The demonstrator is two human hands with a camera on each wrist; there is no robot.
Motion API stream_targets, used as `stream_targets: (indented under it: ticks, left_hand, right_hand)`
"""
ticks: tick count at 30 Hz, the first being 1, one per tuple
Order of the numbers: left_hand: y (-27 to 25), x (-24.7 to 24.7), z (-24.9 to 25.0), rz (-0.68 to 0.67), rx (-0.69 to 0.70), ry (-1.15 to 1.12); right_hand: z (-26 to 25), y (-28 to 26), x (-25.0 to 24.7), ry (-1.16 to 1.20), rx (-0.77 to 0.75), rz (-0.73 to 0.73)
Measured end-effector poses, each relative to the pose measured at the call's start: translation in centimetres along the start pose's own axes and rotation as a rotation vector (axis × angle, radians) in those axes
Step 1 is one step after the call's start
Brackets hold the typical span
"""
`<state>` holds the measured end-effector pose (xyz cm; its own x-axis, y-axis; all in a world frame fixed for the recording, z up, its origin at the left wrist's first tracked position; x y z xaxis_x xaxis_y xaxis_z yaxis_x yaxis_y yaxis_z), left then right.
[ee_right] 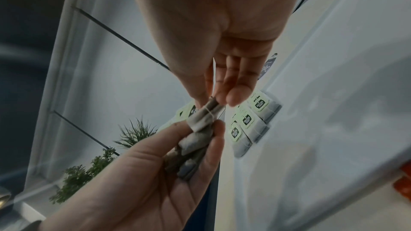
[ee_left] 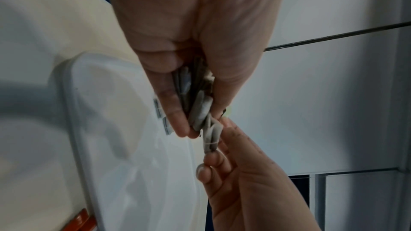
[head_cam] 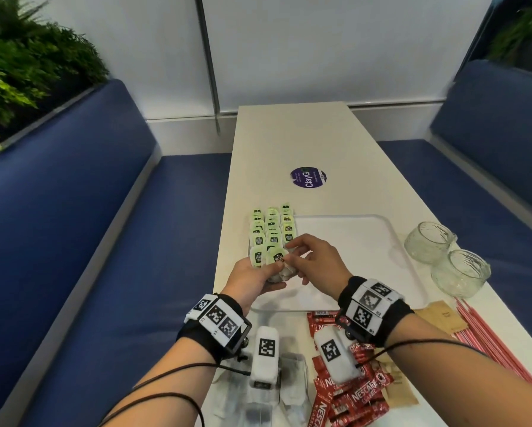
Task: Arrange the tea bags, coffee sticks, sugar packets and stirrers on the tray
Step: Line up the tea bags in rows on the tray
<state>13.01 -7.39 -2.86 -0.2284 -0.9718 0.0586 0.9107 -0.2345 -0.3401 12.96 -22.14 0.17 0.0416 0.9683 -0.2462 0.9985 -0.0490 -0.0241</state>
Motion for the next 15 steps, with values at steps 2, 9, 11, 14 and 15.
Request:
stream_targets:
  ticks: [2, 9, 11, 14, 15]
  left_hand:
    - [0.7, -0.3, 0.2, 0.022, 0.009, 0.007]
    - [3.6, -1.4, 0.8, 0.09, 0.02, 0.074]
    - [4.3, -1.5, 1.0, 0.08, 0.011, 0.064]
    - [5.6, -2.3, 0.7, 0.118, -0.033, 0.035]
    - [6.0, -2.8, 0.4, 0.156, -0.063, 0.012]
  right_hand:
    - [0.1, 0.9, -0.1, 0.008, 0.005, 0.014]
    - [0.8, 4.7, 0.2, -0.03, 0.019, -0.001]
    - [1.2, 5.6, 0.3, -0.031, 0.04, -0.014]
    - [2.4, 6.8, 0.0, 0.051, 0.1, -0.031]
    - [3.1, 6.9, -0.2, 0.061, 0.135, -0.056]
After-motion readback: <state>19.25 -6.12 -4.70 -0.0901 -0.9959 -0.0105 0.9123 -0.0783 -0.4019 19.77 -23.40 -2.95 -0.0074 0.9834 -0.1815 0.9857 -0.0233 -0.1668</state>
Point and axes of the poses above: each hand's wrist, its own y-axis towards the middle knuckle, its own x-axis out of the palm, z = x × y, the point moved 7 cm from there along y, towards the middle knuckle, and after that the axes turned 9 degrees about y, right-handed, at the moved point
